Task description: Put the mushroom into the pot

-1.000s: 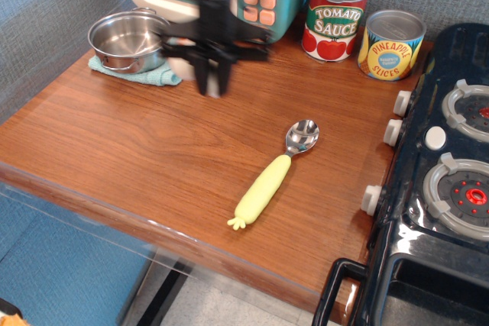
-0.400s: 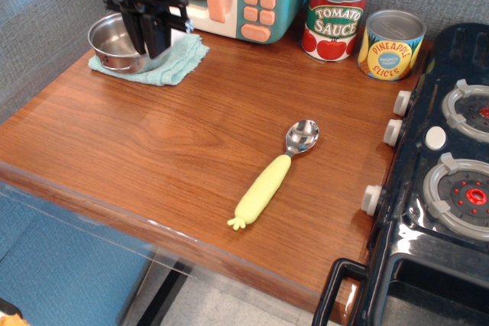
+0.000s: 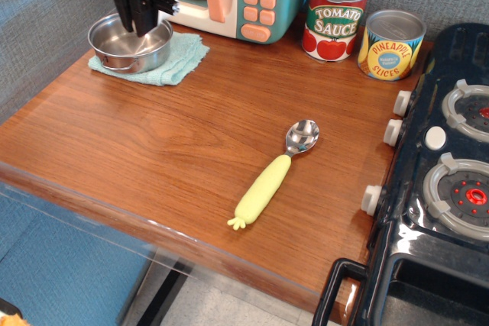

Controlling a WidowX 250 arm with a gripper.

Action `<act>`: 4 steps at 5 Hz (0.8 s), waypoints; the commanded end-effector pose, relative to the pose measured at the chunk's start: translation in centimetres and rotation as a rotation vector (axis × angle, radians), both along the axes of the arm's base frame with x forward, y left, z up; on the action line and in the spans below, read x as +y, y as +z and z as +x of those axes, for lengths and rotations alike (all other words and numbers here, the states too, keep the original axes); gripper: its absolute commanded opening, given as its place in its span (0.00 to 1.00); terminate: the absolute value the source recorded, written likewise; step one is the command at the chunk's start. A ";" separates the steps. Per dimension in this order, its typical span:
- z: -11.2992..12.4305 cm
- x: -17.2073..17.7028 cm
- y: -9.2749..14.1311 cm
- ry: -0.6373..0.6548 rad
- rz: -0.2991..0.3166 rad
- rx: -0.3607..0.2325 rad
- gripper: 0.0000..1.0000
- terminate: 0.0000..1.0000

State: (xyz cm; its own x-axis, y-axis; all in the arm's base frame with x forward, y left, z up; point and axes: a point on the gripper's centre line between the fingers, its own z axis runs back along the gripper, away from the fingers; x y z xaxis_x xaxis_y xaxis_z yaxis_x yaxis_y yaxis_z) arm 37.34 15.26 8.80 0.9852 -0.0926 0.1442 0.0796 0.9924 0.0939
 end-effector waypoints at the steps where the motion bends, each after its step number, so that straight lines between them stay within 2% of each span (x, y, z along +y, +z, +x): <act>1: 2.0 5.0 2.1 0.007 0.033 -0.034 1.00 0.00; 3: 1.0 4.7 5.0 -0.052 0.019 -0.064 1.00 0.00; 4: 0.2 3.8 5.3 -0.063 0.019 -0.048 1.00 0.00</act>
